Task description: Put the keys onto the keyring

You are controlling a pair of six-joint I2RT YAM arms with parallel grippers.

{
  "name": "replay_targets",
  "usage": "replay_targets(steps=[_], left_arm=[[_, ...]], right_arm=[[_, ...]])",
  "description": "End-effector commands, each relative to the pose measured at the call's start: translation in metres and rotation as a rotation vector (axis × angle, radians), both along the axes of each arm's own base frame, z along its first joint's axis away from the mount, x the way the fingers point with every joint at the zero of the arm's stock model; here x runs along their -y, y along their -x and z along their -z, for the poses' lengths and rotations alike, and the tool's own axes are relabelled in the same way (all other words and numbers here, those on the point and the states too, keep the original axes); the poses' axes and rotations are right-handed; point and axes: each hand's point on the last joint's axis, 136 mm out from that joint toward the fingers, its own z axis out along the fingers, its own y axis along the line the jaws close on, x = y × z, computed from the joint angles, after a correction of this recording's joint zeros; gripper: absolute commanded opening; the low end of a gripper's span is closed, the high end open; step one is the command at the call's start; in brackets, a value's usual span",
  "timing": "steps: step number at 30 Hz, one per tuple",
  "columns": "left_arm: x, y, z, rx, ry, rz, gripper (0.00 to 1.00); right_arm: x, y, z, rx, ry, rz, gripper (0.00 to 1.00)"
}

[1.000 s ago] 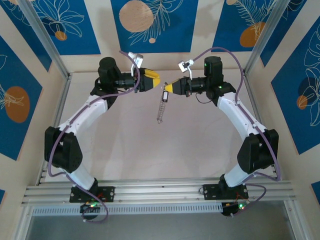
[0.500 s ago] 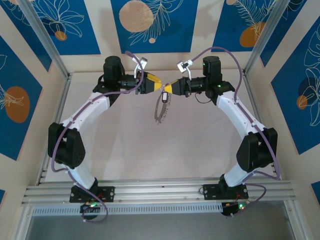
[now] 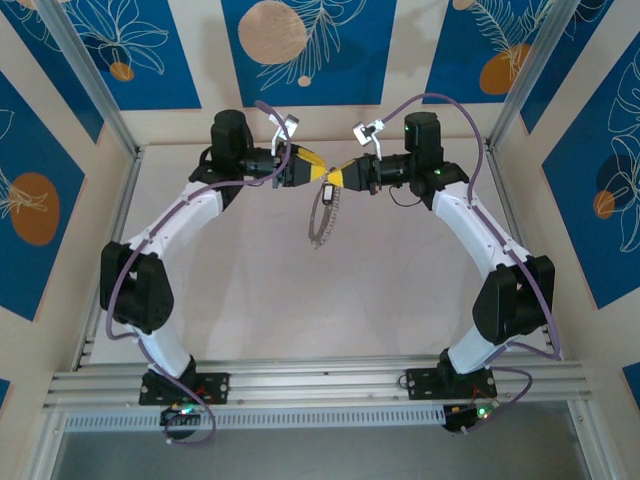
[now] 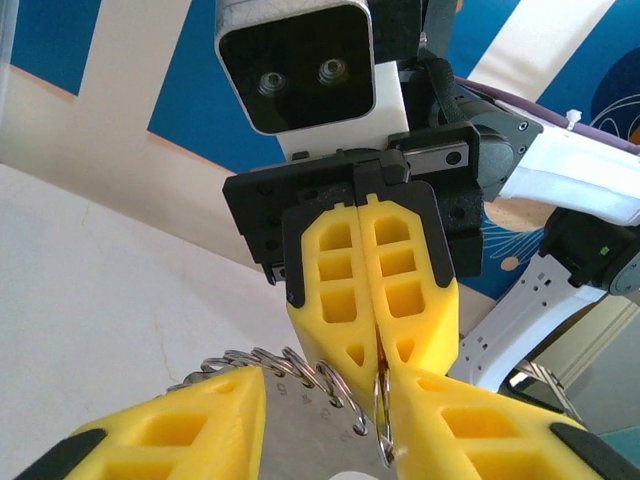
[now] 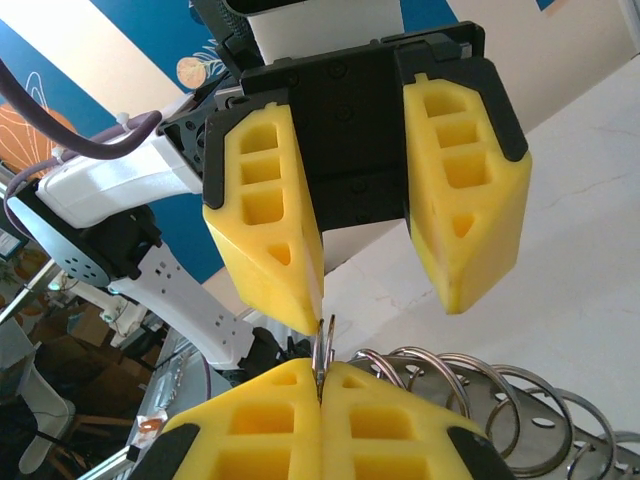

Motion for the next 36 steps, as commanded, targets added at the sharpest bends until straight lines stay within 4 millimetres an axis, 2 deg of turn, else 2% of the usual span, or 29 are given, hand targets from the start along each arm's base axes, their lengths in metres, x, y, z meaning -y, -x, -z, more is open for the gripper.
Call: replay_targets(steps=[1,14,21,27,28,30,33,36], left_arm=[[0.005,0.007,-0.009,0.032,0.013,0.049,0.35],[0.009,0.013,-0.005,0.022,0.009,0.084,0.21],[0.01,0.015,-0.004,0.016,0.008,0.094,0.0],[0.01,0.021,-0.005,0.035,0.017,0.097,0.0],[0.01,0.021,-0.008,0.044,0.023,0.089,0.0],[0.009,0.022,-0.013,0.057,0.04,0.071,0.0],[0.007,0.021,-0.021,0.078,0.063,0.025,0.0],[0.004,0.02,-0.03,0.102,0.09,-0.016,0.0]], right_arm=[[-0.003,0.005,-0.011,0.026,-0.015,-0.034,0.0],[-0.004,0.002,-0.01,0.026,-0.013,-0.028,0.0],[-0.003,0.002,-0.009,0.024,-0.01,-0.022,0.0],[-0.001,0.0,-0.011,0.022,-0.01,-0.001,0.01],[0.001,0.0,-0.013,0.025,-0.013,0.006,0.09],[0.003,0.001,-0.015,0.031,-0.018,0.021,0.15],[0.009,0.005,-0.02,0.044,-0.03,0.046,0.32],[0.015,0.009,-0.023,0.055,-0.039,0.074,0.4]])
